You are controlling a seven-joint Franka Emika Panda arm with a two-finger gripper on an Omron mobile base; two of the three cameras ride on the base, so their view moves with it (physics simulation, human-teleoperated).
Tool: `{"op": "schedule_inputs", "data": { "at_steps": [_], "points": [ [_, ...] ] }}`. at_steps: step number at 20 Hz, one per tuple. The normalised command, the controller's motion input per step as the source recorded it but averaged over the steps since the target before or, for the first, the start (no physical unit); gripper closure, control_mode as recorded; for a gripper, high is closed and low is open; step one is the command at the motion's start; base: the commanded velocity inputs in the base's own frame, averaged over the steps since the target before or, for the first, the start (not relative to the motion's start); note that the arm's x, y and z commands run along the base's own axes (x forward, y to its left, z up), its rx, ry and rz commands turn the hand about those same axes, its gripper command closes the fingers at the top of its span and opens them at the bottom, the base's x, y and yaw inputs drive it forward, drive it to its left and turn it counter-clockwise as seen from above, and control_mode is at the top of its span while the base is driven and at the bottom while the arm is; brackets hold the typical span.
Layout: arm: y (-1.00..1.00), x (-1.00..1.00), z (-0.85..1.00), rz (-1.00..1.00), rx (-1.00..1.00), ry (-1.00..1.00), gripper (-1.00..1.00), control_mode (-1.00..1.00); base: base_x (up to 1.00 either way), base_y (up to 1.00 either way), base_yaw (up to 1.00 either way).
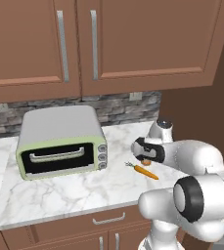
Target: Open the fridge, remove the tangerine, carrot, and fish, and place them on any counter.
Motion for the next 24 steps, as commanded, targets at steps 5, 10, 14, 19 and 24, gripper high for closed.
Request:
{"op": "schedule_inputs", "data": {
  "at_steps": [5,10,14,19,24],
  "points": [
    [0.00,-0.61,1.00,0.00,0.00,-0.08,-1.00,-1.00,0.00,0.00,0.00],
    [0.00,-0.81,1.00,0.00,0.00,-0.06,-1.00,-1.00,0.00,0.00,0.00],
    [0.00,-0.92,1.00,0.00,0.00,0.00,-1.00,-1.00,0.00,0.00,0.00],
    [0.00,-0.87,1.00,0.00,0.00,0.00,-1.00,-1.00,0.00,0.00,0.00],
    [0.00,-0.74,0.98,0.00,0.00,0.00,-1.00,-1.00,0.00,0.00,0.00]
  ]
}}
